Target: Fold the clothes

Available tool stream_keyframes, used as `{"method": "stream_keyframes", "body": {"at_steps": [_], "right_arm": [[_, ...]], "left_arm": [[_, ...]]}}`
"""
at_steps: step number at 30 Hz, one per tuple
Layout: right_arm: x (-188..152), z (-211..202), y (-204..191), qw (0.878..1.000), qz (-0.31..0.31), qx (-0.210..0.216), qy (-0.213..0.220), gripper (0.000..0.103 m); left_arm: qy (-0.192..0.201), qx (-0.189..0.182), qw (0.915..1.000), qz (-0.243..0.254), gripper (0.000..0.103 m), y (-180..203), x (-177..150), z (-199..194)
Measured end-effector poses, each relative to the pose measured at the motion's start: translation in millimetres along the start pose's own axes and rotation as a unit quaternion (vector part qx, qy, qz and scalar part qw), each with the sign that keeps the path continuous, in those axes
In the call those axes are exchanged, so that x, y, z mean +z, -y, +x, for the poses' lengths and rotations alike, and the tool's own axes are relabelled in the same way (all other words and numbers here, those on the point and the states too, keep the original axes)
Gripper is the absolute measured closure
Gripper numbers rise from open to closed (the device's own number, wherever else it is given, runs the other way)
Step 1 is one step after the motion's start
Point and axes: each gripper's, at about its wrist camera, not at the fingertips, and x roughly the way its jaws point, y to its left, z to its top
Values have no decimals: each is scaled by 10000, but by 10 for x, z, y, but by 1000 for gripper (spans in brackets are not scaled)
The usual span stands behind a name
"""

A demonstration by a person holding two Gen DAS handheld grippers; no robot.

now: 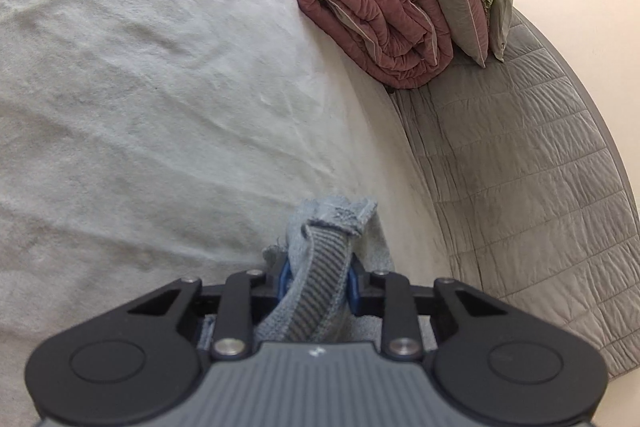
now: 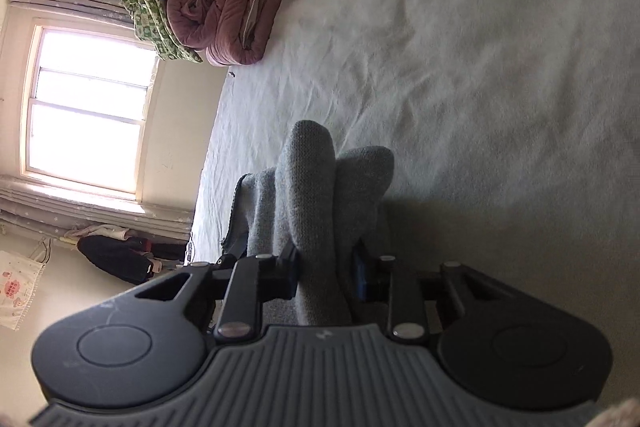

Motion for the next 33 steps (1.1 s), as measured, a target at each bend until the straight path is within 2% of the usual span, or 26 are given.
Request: {"method": "stream_keyframes", "body": {"at_steps": [5, 12, 20, 23, 26, 27, 28, 31, 33], "right_arm": [[399, -255, -39, 9991, -8, 84, 420, 74], [1091, -242, -68, 9964, -680, 37, 500, 74], [1835, -57, 218, 9903, -1245, 114, 610, 74], [1964, 51, 360, 9878, -1373, 16, 732, 74], [2031, 248, 592, 9857, -1418, -282, 864, 72], [2023, 302, 670, 9842, -1454, -391, 928, 70], [1992, 341, 742, 9822, -1518, -440, 1019, 63], [1900, 306, 891, 9780, -1649, -173, 1266, 61], [1879, 223, 864, 9733, -1774, -84, 1450, 56]], "left_arm": [[94, -264, 9996, -99, 76, 357, -127, 208], [176, -410, 9989, -118, 76, 779, -223, 734], [385, -612, 9973, -158, 76, 953, -317, 1437], [458, -614, 9970, -106, 76, 876, -357, 1681], [404, -291, 9984, 250, 75, 781, -403, 1905], [424, -180, 9980, 436, 71, 749, -422, 1942], [444, -122, 9972, 592, 69, 724, -431, 1952], [573, -100, 9935, 982, 63, 724, -397, 1809], [808, -4, 9861, 1451, 62, 804, -344, 1641]]}}
